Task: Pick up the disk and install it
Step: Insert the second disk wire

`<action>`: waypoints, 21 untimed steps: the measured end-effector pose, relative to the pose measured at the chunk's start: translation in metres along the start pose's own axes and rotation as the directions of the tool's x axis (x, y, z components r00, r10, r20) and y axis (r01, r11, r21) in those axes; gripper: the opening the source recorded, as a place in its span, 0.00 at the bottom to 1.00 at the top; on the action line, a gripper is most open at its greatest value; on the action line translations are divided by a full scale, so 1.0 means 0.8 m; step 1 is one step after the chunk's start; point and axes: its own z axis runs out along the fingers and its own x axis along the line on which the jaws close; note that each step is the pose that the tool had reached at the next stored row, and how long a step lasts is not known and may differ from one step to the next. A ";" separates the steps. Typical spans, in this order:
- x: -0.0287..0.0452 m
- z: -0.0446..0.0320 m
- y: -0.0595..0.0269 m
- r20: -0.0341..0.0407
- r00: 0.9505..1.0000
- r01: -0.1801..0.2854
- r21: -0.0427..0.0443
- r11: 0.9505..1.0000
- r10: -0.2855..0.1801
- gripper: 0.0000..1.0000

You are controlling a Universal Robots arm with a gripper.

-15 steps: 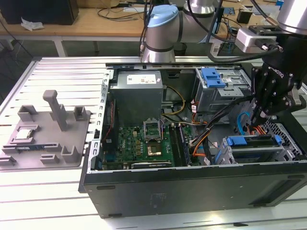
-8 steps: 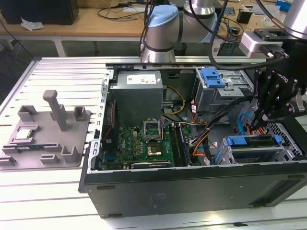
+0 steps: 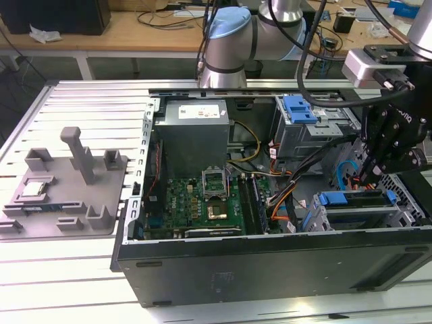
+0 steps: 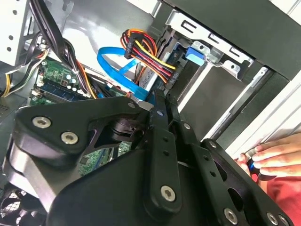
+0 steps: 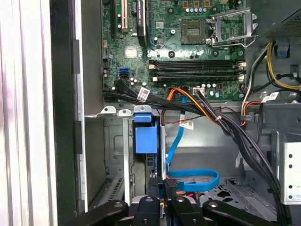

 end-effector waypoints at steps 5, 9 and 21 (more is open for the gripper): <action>0.0074 0.0007 0.001 0.008 1.000 0.002 0.008 1.000 -0.002 0.16; 0.0074 0.0009 0.001 0.009 1.000 0.003 0.009 1.000 -0.003 0.16; 0.0074 0.0011 0.002 0.009 1.000 0.010 0.010 1.000 -0.010 0.16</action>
